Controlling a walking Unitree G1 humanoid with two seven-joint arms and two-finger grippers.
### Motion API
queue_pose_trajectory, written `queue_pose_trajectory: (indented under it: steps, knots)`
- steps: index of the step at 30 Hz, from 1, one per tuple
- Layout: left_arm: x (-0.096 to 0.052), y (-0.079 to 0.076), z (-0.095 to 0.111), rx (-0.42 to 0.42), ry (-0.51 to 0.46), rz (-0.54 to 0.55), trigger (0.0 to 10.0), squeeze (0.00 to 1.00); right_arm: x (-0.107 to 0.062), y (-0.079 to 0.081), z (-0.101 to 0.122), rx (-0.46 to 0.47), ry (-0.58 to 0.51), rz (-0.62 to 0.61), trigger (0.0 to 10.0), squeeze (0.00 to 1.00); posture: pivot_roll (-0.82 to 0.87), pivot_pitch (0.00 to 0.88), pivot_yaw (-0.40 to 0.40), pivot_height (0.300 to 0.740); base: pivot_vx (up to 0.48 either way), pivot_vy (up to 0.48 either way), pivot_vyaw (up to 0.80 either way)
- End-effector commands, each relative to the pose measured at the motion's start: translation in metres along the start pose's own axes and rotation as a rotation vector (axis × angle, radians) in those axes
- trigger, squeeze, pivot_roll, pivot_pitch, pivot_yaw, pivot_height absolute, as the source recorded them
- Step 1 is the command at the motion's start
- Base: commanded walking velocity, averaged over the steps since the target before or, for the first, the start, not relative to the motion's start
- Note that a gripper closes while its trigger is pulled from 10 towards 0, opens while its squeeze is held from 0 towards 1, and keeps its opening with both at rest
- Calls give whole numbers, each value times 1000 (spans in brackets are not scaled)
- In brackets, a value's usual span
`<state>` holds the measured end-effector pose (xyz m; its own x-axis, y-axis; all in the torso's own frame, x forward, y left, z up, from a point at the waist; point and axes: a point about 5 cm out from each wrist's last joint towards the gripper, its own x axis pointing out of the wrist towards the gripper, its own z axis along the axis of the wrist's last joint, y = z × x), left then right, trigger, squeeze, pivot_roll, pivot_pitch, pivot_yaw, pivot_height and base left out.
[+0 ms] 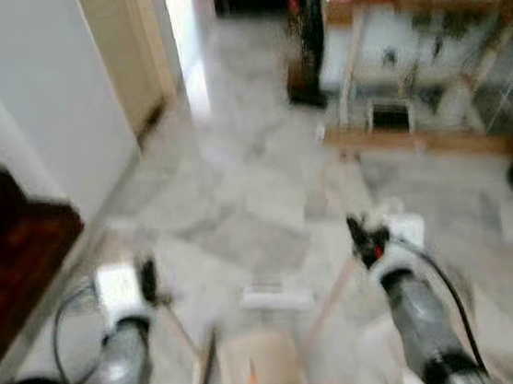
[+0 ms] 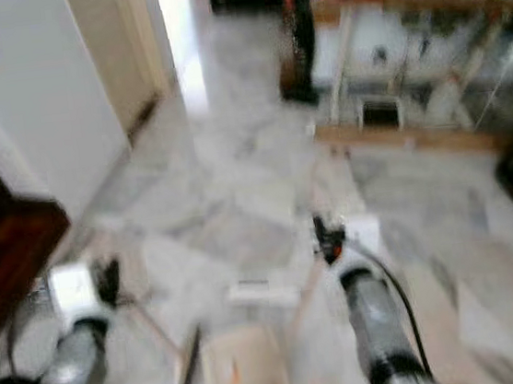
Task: Sweep floor
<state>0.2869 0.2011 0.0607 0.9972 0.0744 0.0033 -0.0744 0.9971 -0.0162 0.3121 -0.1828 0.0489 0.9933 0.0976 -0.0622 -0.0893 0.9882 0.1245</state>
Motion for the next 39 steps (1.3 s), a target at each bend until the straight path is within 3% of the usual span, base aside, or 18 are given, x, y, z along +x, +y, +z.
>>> queue_pose_trajectory:
  steps: [1,16,28,39]
  knots:
    - [3,4,9,10,-36,10,10000,0,7,6,12,-1,-49,20,10000,0,46,0,-34,740,334,0,0]
    - [7,5,15,14,-54,3,10000,0,8,6,12,1,-50,21,10000,0,47,0,-30,740,332,0,0]
    - [24,-4,87,29,-308,-31,10000,0,15,7,33,25,-145,25,10000,0,51,0,-33,740,330,0,0]
    - [25,-7,94,27,-306,-38,10000,0,20,12,47,20,-204,47,10000,0,46,0,-32,740,330,0,0]
